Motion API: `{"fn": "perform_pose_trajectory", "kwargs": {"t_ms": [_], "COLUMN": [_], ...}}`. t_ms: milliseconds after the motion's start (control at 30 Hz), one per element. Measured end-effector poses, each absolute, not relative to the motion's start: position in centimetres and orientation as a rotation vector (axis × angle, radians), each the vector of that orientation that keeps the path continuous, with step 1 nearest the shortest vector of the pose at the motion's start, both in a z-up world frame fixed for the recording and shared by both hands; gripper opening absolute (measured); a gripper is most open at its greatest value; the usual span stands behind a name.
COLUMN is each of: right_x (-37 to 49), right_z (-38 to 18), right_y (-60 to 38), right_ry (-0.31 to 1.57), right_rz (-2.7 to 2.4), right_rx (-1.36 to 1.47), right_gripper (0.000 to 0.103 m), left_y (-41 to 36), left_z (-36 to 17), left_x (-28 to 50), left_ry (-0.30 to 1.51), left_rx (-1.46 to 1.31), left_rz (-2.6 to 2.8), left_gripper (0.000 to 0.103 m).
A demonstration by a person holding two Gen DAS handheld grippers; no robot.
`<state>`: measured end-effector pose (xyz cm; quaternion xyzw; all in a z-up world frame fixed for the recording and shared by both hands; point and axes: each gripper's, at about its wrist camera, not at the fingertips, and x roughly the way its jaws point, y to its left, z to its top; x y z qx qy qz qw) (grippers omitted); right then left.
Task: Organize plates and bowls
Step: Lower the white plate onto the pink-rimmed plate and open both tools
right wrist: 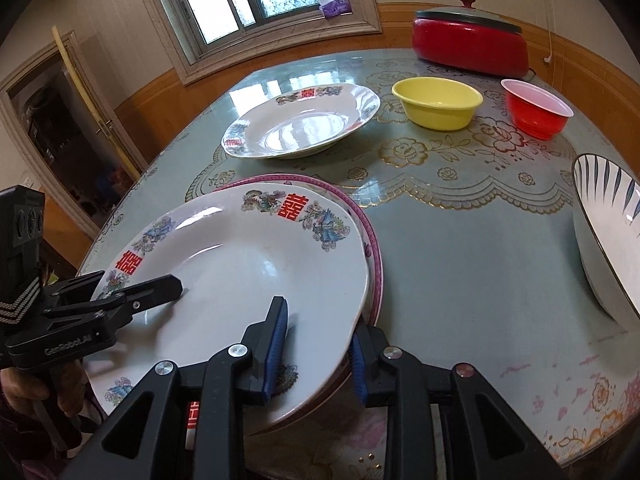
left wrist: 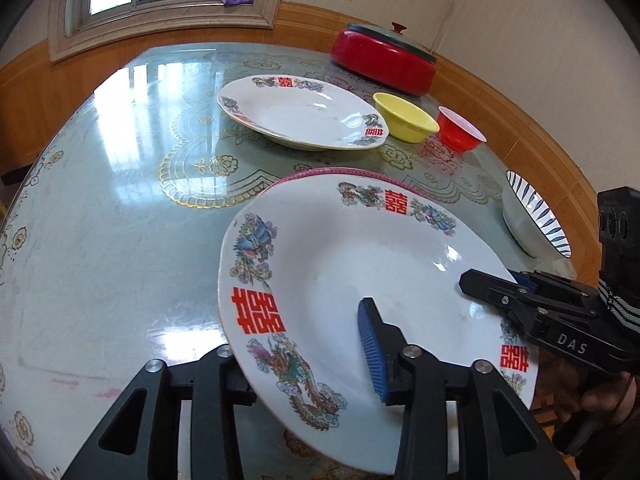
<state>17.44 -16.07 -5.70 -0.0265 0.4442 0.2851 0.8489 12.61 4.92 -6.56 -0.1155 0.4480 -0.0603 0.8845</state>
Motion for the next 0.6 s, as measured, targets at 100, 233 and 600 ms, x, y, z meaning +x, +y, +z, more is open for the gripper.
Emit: {"fn": "perform_pose_trajectory", "kwargs": {"t_ms": [100,233,600], "right_x": [17.6,17.7,17.7], "right_z": [-5.8,-5.9,-5.8], "right_y": [-15.9,-16.0,-16.0], "right_ry": [0.919,0.901,0.886], "right_rz": [0.605,0.609,0.612], "right_rx": [-0.068,-0.070,-0.093], "right_gripper": [0.028,0.029,0.029], "left_y": [4.6,4.1,3.5], "left_z": [-6.5,-6.4,-5.8], "left_x": [12.8,13.0,11.5], "left_ry": [0.944,0.986,0.999], "left_rx": [-0.228,-0.228,-0.158], "left_rz": [-0.135,-0.150,-0.184], "left_gripper": [0.048,0.056,0.064]}}
